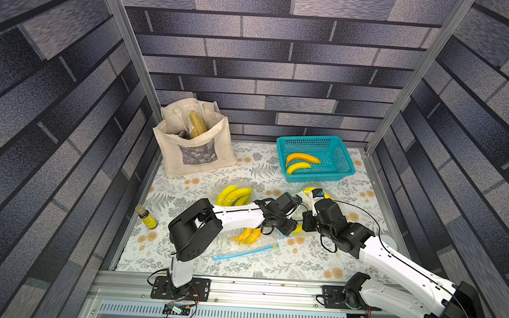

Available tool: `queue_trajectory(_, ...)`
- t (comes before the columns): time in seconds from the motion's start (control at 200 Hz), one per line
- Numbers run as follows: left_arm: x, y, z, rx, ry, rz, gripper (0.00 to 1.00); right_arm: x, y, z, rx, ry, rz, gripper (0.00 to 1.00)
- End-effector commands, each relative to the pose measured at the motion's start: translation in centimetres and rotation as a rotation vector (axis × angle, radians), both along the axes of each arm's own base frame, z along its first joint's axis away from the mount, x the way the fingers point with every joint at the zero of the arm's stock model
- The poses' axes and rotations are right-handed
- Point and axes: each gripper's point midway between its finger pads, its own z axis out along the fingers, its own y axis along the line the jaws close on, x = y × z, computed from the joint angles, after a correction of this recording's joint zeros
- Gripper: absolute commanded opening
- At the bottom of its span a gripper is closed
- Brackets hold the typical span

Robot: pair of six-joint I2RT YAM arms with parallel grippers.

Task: Open the zip-top bag and take out the banana
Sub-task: Pick up the banana from the zipper food storage bag.

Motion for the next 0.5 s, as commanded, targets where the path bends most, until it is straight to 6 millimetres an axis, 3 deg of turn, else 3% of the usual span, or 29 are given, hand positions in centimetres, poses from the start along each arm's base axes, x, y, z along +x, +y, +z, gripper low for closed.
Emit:
queue_trajectory(0.0, -0.7, -1.3, 0.5, -0.052, 0.021, -0.073, 0.6, -0.2, 0.0, -0.2, 0.006, 0.0, -0.002, 0.0)
queue_trajectory(0.341, -2.6, -1.8, -1.4, -0.028, 0.065, -0.171, 0.6, 0.0, -0.2, -0.3, -0.01, -0.004, -0.014, 0.0)
queue_trajectory(0.496, -2.3, -1.3, -3.0, 0.043, 0.046, -0.157, 0.6, -0.1, -0.2, -0.1, -0.005, -0.007, -0.011, 0.0)
